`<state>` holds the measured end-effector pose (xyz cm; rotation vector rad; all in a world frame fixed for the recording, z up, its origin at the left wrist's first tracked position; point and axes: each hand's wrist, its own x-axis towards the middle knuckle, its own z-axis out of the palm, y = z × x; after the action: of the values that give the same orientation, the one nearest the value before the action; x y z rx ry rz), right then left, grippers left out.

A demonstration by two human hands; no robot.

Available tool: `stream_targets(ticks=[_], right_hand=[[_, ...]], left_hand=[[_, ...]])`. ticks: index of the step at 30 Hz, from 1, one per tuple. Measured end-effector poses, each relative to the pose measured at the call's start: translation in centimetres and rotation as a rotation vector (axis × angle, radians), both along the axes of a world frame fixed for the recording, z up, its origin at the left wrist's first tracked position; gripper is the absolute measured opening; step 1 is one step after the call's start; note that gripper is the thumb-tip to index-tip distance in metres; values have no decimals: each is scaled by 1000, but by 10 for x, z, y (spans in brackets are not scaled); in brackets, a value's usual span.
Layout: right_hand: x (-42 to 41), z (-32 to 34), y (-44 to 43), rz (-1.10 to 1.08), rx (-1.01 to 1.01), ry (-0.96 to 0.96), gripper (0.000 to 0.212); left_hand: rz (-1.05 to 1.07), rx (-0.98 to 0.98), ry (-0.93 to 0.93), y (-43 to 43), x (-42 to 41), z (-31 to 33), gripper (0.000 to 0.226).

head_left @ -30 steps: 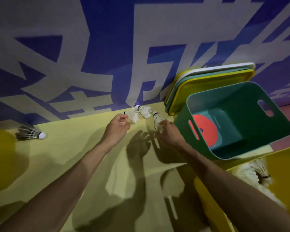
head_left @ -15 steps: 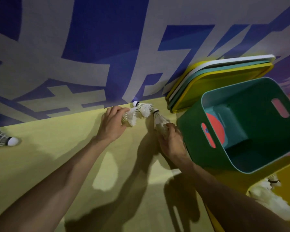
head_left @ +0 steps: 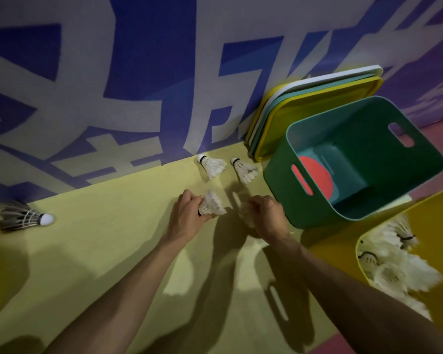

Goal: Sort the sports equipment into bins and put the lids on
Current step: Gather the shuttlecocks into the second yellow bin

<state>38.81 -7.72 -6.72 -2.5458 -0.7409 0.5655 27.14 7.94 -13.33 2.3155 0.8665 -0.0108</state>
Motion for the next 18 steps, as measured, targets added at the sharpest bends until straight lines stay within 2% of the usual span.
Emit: stream_targets(ticks=[6, 11, 14, 18], right_hand=[[-3, 42, -25, -48, 163, -15, 25], [-4, 87, -51, 47, 295, -121, 23], [0, 117, -72, 99, 355, -144, 24], [18, 153, -114, 95, 496, -138, 22]], left_hand=[[220, -163, -131, -50, -19, 49, 29], [318, -290, -293, -80, -24, 106, 47], [332, -282, -371, -102, -27, 141, 47], [274, -247, -385, -141, -25, 181, 40]])
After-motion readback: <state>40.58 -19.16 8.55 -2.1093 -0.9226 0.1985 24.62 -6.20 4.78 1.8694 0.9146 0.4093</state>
